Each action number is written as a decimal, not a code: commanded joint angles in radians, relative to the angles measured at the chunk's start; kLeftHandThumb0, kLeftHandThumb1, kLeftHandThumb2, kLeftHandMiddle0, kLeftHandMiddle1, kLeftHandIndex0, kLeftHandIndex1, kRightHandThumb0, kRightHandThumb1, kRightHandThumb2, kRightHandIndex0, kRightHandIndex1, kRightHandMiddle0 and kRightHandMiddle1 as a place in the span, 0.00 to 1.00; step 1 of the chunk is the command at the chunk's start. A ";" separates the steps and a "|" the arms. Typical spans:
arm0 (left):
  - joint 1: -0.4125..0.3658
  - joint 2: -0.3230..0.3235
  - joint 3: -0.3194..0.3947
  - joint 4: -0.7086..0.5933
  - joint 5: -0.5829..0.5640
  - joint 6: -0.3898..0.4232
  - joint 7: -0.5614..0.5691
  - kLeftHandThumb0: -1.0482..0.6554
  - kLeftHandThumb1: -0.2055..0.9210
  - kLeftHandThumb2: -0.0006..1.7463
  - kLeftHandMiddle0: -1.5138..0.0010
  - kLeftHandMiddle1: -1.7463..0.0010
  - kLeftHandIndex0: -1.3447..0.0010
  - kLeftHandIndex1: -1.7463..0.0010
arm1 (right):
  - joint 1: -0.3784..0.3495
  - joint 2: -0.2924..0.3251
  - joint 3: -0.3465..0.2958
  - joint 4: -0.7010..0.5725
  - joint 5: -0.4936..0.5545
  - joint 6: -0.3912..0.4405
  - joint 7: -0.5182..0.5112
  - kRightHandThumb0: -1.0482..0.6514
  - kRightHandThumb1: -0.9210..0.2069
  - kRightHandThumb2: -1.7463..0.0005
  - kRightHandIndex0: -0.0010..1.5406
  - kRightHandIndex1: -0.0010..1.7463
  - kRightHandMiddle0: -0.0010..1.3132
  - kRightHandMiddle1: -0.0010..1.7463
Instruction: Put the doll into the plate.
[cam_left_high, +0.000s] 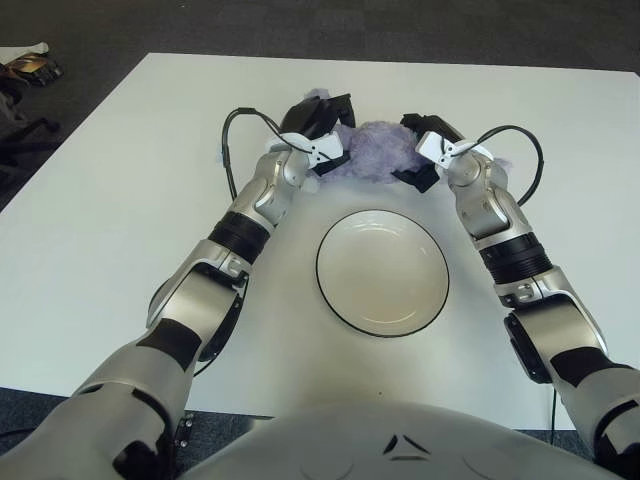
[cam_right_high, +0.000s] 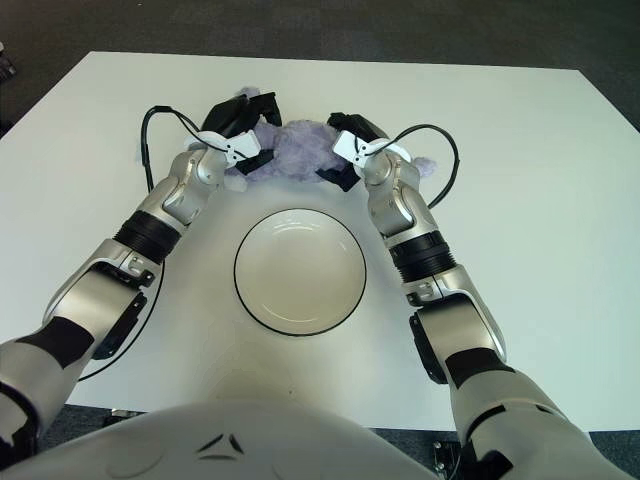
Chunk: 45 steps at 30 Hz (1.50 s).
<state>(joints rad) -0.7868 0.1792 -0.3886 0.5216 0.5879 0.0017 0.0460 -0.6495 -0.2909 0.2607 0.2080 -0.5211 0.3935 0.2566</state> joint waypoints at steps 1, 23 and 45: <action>-0.001 0.028 0.012 0.015 -0.012 -0.013 -0.030 0.93 0.32 0.86 0.51 0.00 0.36 0.00 | 0.001 -0.018 -0.038 -0.062 0.016 -0.005 -0.020 0.95 0.73 0.10 0.51 1.00 0.74 1.00; -0.014 0.084 0.040 -0.042 -0.020 -0.090 -0.070 0.94 0.30 0.88 0.50 0.00 0.40 0.00 | 0.016 -0.055 -0.069 -0.200 0.038 0.051 0.040 0.95 0.73 0.09 0.51 1.00 0.77 1.00; 0.051 0.142 0.088 -0.311 -0.048 -0.042 -0.202 0.94 0.28 0.90 0.48 0.00 0.36 0.00 | 0.048 -0.106 -0.040 -0.427 -0.026 0.191 0.101 0.94 0.71 0.11 0.50 1.00 0.74 1.00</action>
<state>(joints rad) -0.7596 0.2939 -0.3211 0.2332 0.5484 -0.0583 -0.1308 -0.6046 -0.3723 0.2246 -0.1883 -0.5232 0.5675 0.3557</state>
